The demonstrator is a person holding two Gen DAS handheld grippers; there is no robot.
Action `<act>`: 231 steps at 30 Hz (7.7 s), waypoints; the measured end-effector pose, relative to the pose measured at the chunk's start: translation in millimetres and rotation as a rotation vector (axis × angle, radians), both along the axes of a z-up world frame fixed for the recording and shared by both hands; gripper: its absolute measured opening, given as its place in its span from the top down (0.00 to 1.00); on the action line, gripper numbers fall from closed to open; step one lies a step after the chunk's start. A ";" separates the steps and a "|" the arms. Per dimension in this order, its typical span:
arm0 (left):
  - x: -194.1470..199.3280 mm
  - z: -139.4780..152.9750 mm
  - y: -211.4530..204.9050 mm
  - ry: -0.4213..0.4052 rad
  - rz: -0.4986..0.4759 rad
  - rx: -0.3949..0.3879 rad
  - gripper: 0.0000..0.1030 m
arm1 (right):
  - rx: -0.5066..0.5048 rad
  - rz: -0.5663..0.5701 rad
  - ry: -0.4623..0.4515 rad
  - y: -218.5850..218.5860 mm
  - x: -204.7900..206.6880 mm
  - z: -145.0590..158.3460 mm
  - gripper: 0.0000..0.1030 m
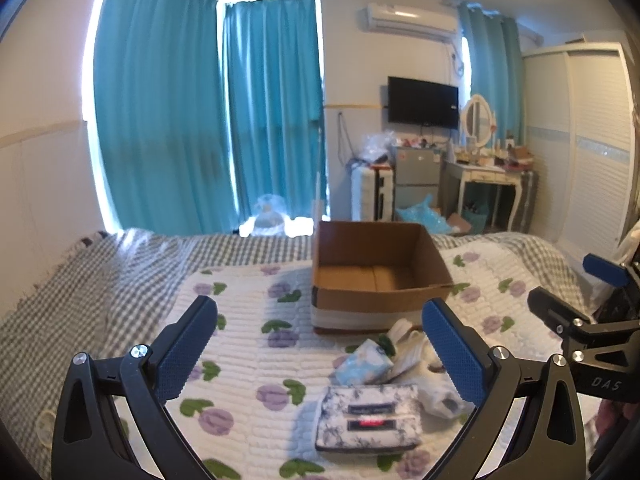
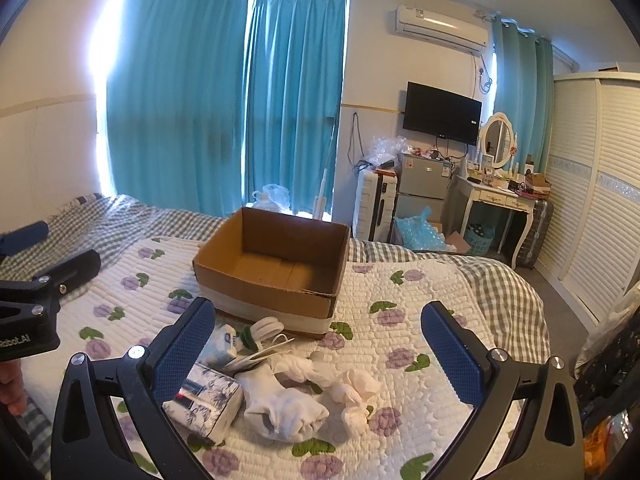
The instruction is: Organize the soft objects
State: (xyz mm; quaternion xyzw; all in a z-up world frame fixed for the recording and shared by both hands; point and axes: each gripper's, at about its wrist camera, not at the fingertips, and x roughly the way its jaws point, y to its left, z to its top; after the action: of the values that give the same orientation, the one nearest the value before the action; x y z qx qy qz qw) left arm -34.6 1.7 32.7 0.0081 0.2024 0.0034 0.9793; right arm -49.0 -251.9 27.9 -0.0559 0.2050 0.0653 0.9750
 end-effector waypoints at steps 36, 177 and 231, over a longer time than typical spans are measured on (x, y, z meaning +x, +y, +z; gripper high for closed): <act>60.4 -190.6 52.9 0.526 0.257 0.139 0.00 | -0.182 0.090 0.374 68.6 26.4 -119.5 0.00; 154.3 27.0 -13.9 0.084 -0.105 0.060 0.17 | -0.036 0.021 0.077 -3.3 223.8 38.4 0.14; 68.3 -41.2 -41.1 0.199 -0.121 0.005 0.02 | -0.077 0.155 0.304 -41.1 112.4 4.2 0.14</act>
State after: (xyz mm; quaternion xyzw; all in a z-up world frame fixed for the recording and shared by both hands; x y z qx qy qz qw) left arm 33.7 -39.5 -8.4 0.0228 0.2976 -0.0561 0.9528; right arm 63.4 -293.0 32.1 -0.0984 0.3478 0.1398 0.9218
